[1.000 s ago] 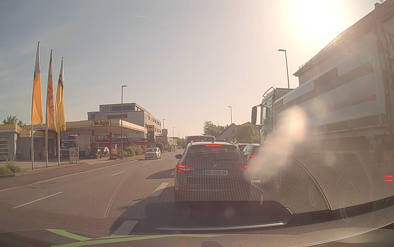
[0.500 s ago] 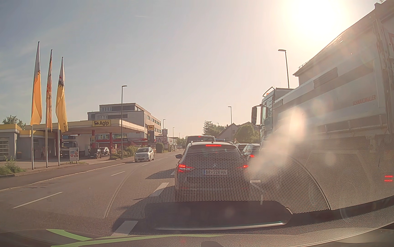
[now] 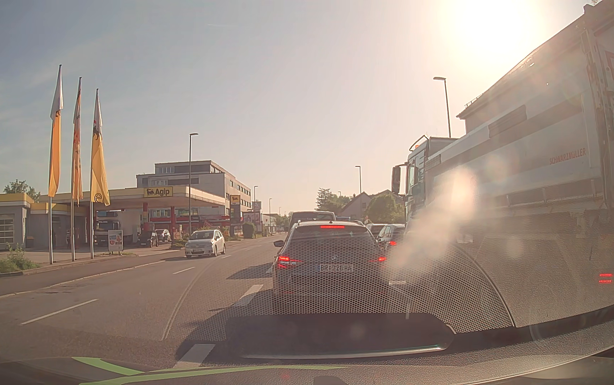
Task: Follow the waypoints while adhering to traffic rules and regulations
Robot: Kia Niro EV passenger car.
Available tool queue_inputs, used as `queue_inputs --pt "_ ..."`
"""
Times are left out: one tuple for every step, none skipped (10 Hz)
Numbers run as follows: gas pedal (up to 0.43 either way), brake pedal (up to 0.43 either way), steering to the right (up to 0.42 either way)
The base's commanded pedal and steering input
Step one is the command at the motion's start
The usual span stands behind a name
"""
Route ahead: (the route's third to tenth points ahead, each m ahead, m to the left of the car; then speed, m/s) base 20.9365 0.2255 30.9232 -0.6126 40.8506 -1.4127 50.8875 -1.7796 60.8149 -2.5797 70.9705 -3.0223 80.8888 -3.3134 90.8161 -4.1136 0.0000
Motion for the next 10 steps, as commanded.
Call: queue_inputs --pt "0.000 0.348 0.000" --pt "0.000 0.348 0.000" --pt "0.000 0.348 0.000" --pt "0.000 0.348 0.000" --pt "0.000 0.348 0.000" --pt "0.000 0.348 0.000" --pt "0.000 0.348 0.000" --pt "0.000 0.348 0.000" --pt "0.000 0.348 0.000" --pt "0.000 0.348 0.000"
